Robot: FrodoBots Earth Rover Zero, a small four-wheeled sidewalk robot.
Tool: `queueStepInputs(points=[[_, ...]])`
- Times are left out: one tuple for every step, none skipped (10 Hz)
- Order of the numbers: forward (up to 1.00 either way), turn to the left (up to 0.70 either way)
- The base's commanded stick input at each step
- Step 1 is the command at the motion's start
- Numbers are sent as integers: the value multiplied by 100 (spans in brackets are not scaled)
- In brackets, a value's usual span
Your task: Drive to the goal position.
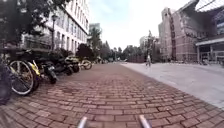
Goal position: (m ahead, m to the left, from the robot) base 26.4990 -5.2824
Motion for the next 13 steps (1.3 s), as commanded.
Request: queueStepInputs(points=[[70,0],[70,0],[70,0],[70,0],[70,0],[70,0],[70,0],[70,0],[70,0],[70,0],[70,0],[70,0],[70,0]])
